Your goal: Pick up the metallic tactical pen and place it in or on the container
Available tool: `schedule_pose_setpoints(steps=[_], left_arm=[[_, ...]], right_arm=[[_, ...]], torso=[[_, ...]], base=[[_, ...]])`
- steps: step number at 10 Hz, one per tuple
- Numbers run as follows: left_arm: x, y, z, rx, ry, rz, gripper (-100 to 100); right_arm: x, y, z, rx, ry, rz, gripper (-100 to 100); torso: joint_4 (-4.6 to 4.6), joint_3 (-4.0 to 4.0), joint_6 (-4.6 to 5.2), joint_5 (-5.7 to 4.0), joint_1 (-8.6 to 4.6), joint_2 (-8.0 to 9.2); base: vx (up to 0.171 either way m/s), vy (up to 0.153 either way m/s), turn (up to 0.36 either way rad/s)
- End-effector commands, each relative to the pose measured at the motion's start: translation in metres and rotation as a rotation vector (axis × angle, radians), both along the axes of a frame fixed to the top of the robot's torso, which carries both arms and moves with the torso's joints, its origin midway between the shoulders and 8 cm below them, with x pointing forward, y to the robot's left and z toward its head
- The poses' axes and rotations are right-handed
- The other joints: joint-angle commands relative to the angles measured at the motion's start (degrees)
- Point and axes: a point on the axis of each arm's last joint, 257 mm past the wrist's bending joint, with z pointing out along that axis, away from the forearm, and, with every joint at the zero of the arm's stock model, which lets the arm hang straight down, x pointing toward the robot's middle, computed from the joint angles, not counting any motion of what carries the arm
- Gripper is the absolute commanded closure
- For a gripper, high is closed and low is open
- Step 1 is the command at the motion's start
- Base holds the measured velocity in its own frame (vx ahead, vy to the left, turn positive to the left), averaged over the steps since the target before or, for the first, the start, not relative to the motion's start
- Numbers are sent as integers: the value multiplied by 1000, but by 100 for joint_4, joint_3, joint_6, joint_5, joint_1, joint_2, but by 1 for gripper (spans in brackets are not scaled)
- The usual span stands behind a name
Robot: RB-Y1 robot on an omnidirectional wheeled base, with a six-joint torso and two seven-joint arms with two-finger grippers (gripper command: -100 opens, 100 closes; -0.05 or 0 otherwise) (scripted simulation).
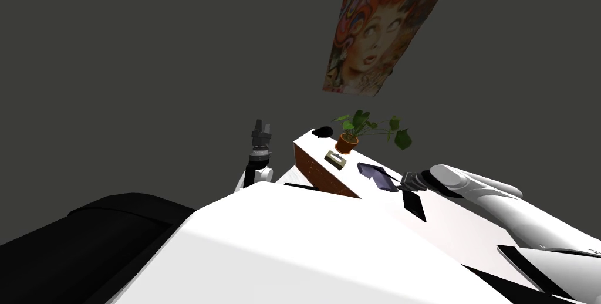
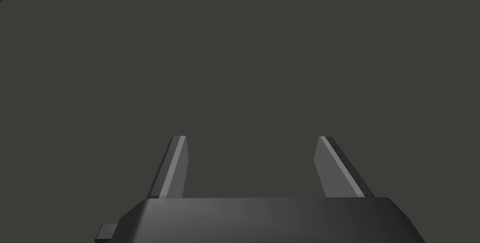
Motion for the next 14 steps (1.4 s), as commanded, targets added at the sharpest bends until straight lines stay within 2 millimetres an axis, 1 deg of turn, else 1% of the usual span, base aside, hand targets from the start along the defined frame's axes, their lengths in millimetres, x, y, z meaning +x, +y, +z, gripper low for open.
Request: schedule_pose_setpoints(steps=[1, 2, 4, 8, 9, 10, 11, 12, 14], left_arm=[[0, 0, 0, 0, 0, 0, 0], [0, 0, 0, 0, 0, 0, 0], [0, 0, 0, 0, 0, 0, 0], [0, 0, 0, 0, 0, 0, 0], [0, 0, 0, 0, 0, 0, 0], [0, 0, 0, 0, 0, 0, 0], [0, 0, 0, 0, 0, 0, 0], [0, 0, 0, 0, 0, 0, 0], [0, 0, 0, 0, 0, 0, 0]], right_arm=[[-17, 0, -8, 10, 21, 28, -100], [-30, -2, -15, 9, 44, 24, -100], [-30, -2, -15, 9, 44, 24, -100], [-30, -2, -15, 9, 44, 24, -100], [-22, -5, 3, 10, 38, 23, -100], [-20, -5, 9, 10, 36, 22, -100], [-16, -7, 21, 10, 33, 21, -100], [-16, -7, 21, 10, 33, 21, -100], [-7, -9, 45, 10, 25, 21, -100]], torso=[[0, 0, 0, 0, 0, 0], [1, 5, -7, -3, -21, 10], [6, 16, -12, -13, -56, 30], [5, 14, -11, -11, -49, 25], [5, 13, -10, -10, -46, 23], [7, 18, -10, -8, -45, 32], [9, 23, -9, -9, -48, 41], [10, 25, -9, -10, -49, 45], [9, 24, -9, -10, -48, 41]], base=[[51, 59, -176], [-11, -13, 38], [-12, -14, 42], [3, 4, -11], [-29, 6, -52], [-54, -6, -28], [-59, -5, -28], [-43, -2, -9], [-43, -3, -33]])
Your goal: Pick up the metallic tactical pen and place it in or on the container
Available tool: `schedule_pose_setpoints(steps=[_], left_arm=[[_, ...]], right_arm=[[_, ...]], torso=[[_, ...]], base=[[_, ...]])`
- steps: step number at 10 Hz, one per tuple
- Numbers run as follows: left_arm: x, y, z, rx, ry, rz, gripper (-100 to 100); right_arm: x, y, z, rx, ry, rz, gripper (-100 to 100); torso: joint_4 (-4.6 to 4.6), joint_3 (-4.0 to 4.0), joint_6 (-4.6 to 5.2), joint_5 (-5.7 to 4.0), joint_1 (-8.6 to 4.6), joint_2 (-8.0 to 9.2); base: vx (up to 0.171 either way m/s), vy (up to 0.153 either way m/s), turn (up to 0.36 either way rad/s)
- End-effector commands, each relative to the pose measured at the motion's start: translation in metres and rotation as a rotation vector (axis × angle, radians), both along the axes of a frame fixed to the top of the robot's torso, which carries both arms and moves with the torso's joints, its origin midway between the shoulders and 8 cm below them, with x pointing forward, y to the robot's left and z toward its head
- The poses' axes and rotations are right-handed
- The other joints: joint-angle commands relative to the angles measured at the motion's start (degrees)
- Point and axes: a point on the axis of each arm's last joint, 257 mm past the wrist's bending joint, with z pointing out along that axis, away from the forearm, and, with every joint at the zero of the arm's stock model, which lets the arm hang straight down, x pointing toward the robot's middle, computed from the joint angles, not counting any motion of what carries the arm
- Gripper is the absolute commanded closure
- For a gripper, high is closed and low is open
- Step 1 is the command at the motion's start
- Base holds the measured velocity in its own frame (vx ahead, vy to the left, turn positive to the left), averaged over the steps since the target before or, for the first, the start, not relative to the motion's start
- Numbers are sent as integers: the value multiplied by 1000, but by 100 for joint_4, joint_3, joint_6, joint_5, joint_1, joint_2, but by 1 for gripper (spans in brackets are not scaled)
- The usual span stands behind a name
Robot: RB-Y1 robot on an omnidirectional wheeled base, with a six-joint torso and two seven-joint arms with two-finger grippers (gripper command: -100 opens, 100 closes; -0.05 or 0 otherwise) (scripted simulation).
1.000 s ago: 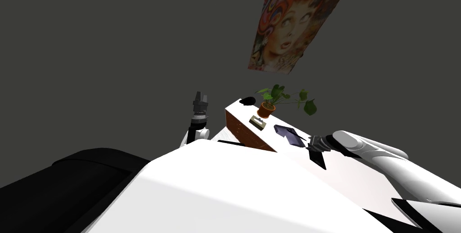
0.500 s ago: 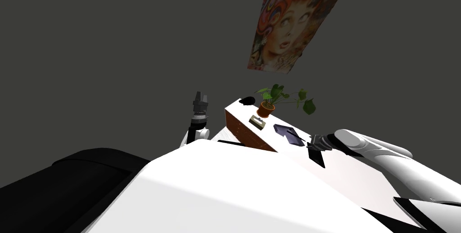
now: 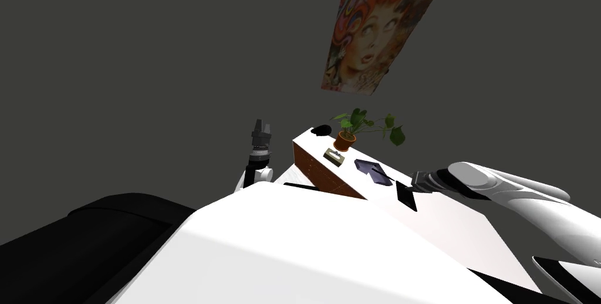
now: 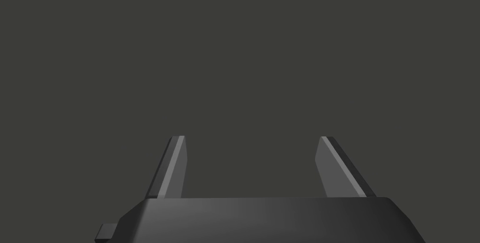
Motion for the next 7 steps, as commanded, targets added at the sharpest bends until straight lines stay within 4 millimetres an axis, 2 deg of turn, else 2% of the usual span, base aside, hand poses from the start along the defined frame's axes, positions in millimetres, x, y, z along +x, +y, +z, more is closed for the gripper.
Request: schedule_pose_setpoints(steps=[1, 2, 7], left_arm=[[0, 0, 0, 0, 0, 0, 0], [0, 0, 0, 0, 0, 0, 0], [0, 0, 0, 0, 0, 0, 0]], right_arm=[[0, 0, 0, 0, 0, 0, -100], [0, 0, 1, 2, 2, -1, 0], [0, 0, 1, 1, 2, -1, 0]], torso=[[0, 0, 0, 0, 0, 0], [-2, -4, -1, -2, 0, -7], [-5, -12, -2, -2, -1, -20]], base=[[-23, -1, -8], [0, 0, 0], [0, 0, 0]])
